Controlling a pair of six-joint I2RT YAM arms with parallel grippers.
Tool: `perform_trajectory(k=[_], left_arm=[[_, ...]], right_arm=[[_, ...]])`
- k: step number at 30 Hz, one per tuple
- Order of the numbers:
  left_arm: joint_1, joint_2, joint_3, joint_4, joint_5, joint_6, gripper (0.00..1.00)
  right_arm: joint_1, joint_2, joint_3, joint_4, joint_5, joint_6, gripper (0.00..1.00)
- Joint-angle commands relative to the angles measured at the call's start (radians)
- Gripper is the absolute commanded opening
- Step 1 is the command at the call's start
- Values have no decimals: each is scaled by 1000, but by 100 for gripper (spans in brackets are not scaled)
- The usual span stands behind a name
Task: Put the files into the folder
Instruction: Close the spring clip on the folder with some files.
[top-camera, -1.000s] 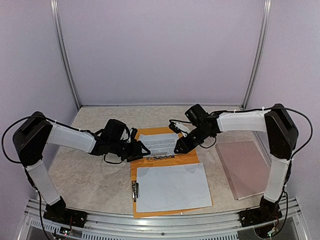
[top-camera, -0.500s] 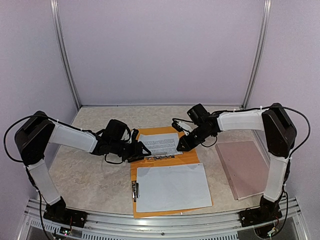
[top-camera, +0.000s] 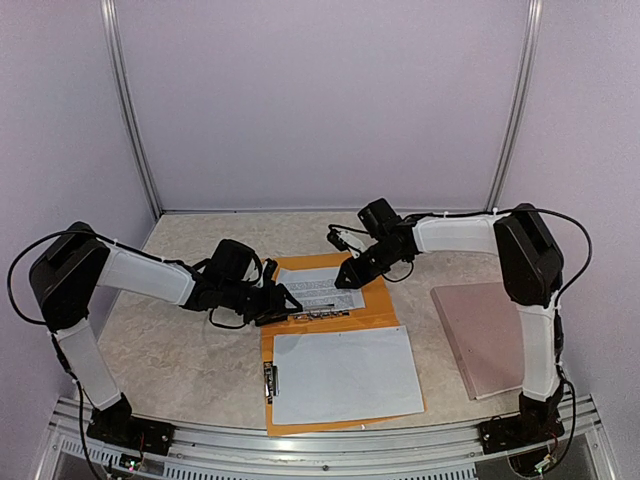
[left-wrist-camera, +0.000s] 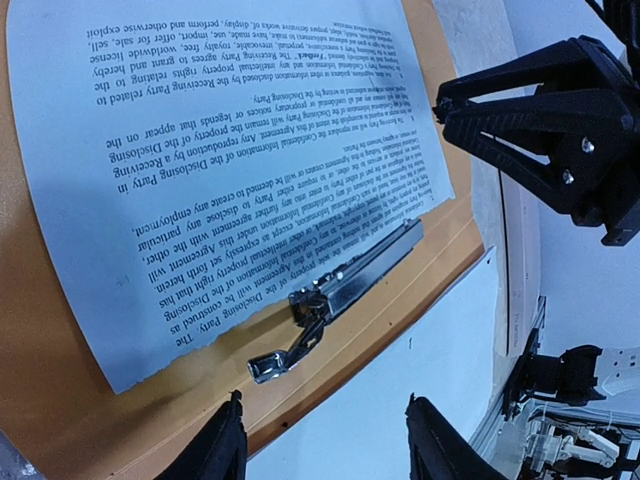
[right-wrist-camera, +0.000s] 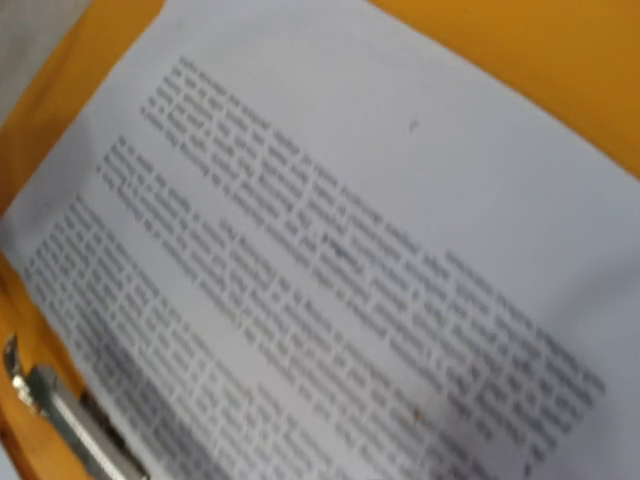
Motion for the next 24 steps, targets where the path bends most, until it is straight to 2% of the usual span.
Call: perform_trajectory(k=[1,15,24], left_arm=[[-11,-25,5,-35,-9,9,54],[-26,-41,23,-91,-13,32,56],[-12,38,84,-96,5,46,56]], right_arm=[[-7,66,37,-20,-15,-14,18],[-8,121,9,-1,-12,-23,16],[-10,122,0,-5,-11,-29,16]])
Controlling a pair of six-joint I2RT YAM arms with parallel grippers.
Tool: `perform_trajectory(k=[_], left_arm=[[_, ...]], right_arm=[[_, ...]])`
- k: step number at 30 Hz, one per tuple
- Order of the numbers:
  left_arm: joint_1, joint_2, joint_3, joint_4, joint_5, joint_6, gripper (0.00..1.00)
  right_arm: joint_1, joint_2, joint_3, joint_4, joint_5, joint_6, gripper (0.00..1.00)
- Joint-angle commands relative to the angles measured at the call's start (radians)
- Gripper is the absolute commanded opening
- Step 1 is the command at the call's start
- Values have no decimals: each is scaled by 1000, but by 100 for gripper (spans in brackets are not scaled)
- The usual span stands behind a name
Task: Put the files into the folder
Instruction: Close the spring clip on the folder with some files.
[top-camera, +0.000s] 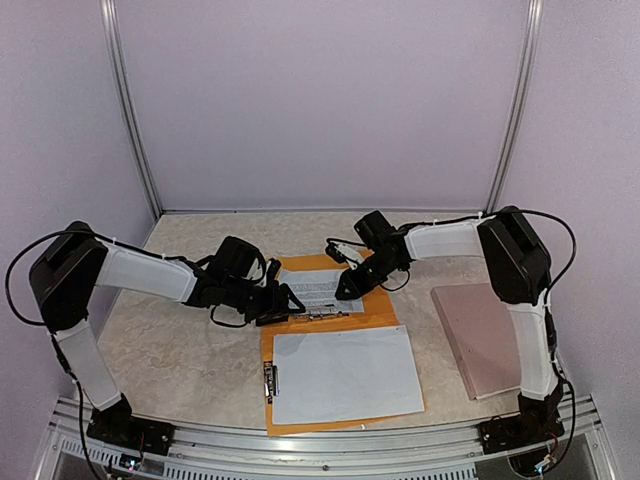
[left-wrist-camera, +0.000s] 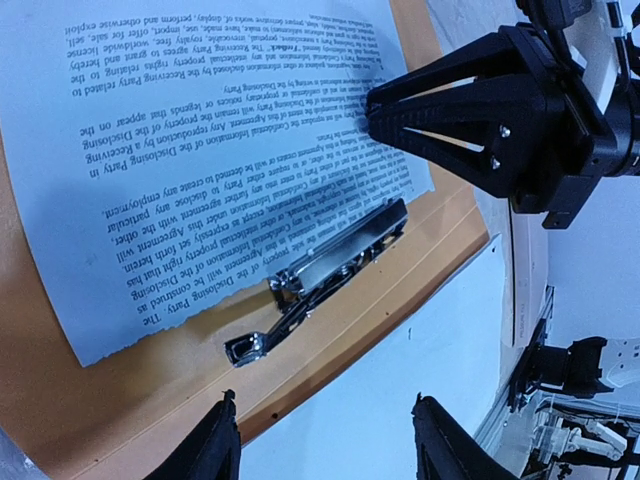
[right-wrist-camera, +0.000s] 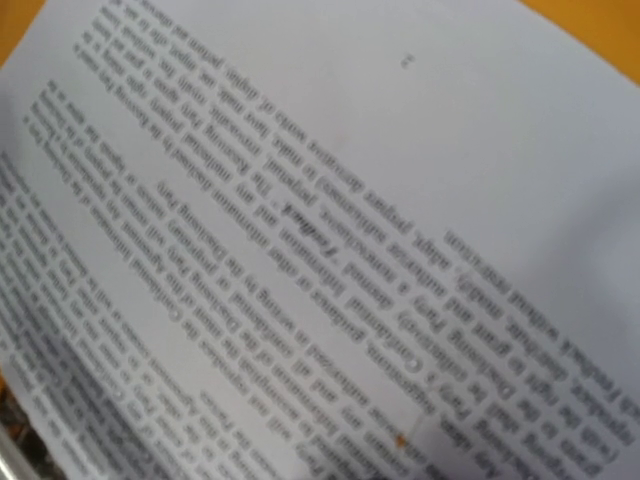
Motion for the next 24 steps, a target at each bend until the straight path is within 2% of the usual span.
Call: perform_trajectory(k=[1,10,24], left_arm=[[10,53,54,-11,17,19,56],[22,97,88,-31,6,-3,56],[16,141,128,-36,72,-23,52]], right_arm=[[-8,26,-17,-15,2,-12,15],[-8,17,-18,-21,4,-16,15],[-9,12,-22,-23,8,-18,13]])
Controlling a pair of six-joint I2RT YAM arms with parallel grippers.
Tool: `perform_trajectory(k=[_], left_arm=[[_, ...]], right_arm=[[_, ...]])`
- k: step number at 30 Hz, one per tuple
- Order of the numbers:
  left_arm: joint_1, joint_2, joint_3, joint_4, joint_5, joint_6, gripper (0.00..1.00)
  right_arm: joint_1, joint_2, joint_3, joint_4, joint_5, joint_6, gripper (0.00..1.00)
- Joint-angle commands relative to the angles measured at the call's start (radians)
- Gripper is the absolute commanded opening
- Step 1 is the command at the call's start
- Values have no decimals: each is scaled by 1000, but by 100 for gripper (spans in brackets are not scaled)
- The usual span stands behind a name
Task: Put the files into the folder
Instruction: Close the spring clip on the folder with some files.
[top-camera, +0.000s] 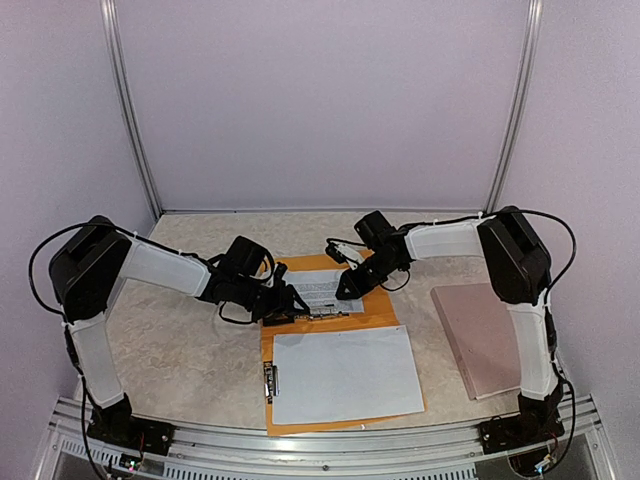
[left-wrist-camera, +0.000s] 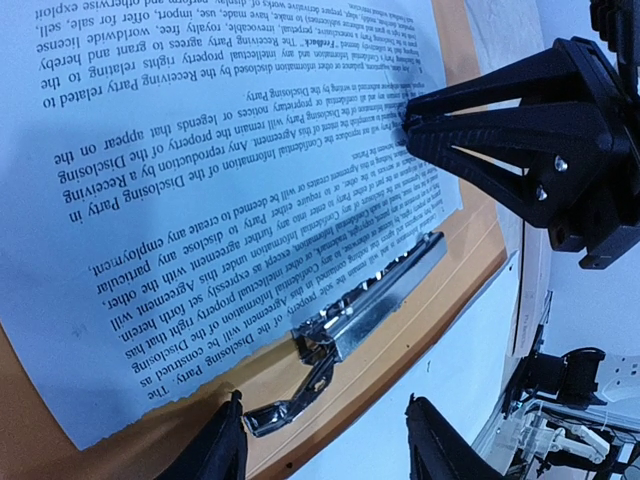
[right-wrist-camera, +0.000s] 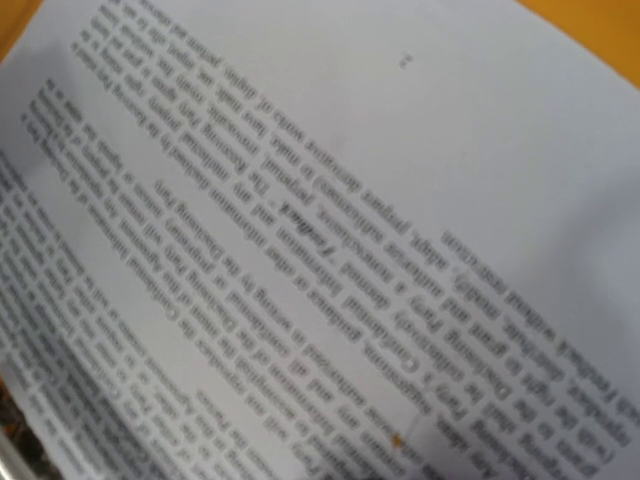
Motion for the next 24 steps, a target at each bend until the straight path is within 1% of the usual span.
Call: perform_trajectory(k=[1,15,17,24], left_arm=[[-3,10,31,-18,21,-4,52],[-8,-12,87,-36,80,-1,43],[-14,-7,107,-71,86,2,43],[-29,13,172,-101,108,24,42]], right_arm=[[-9,12,-19,-24,8,-11,14],[-8,13,-14,-34,11,-17,12],[-9,13,-14,-33,11,-17,12],[-9,13,-15,-34,13,-17,12]])
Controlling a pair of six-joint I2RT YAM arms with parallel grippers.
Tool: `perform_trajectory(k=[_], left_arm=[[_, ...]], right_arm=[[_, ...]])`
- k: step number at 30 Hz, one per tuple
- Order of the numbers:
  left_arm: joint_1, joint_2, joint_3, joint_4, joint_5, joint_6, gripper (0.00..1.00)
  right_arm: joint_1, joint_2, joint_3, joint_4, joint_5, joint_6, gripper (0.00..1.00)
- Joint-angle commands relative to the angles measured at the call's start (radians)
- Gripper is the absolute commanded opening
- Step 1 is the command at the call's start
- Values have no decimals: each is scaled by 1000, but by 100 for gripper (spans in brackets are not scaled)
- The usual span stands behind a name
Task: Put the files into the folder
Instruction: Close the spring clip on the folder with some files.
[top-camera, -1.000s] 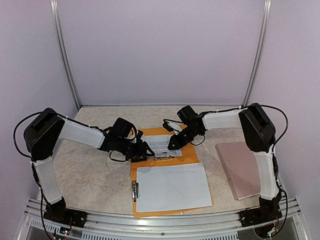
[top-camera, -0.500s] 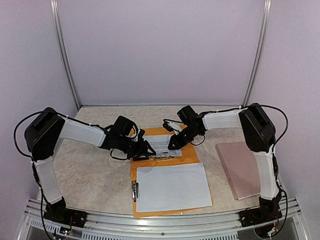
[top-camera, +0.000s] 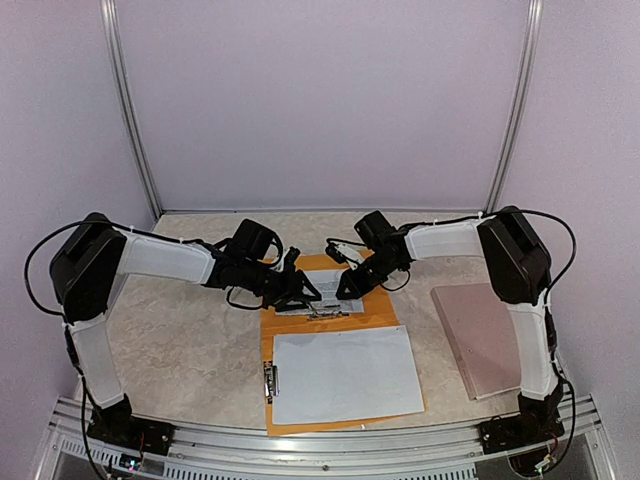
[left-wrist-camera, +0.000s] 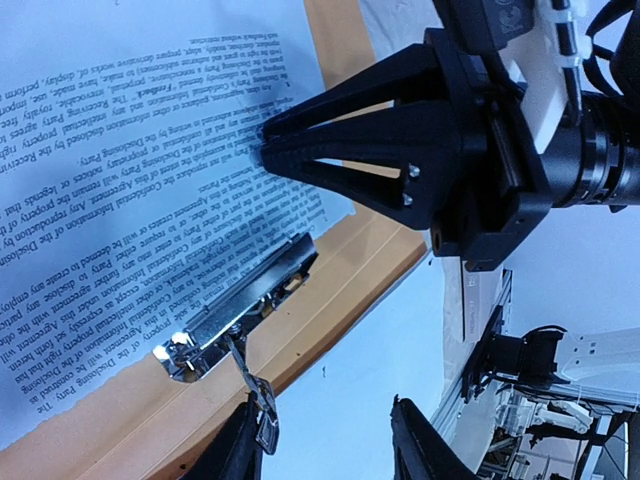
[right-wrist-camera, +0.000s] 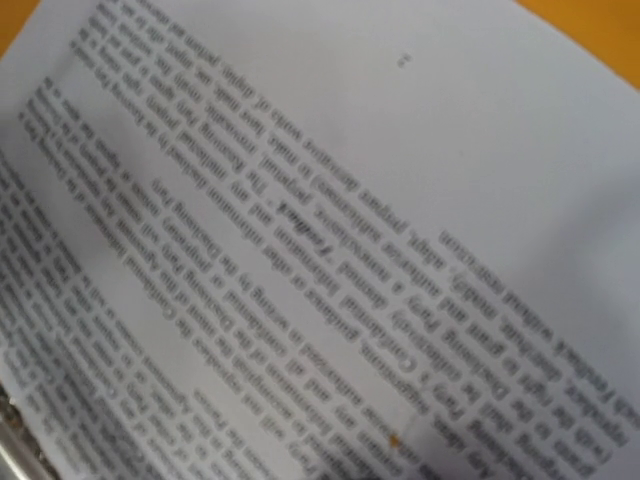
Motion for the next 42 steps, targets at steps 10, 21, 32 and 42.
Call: perform_trajectory(k=[10,21,32,42], left_arm=[[-43,125,186,-89,86,57,41],[-32,6,98,-70,15,137,49],[22,-22,35,12,67,115,49],[49,-54,-15,86,70,88,49]], right_arm=[[-9,11,-15,-35,8,-12,11],[-9,-6,-7,-33,-2,-16,14],[-9,-53,-11,-9,-42,-5,25],[-9,-164,-15,-9,-19,29,34]])
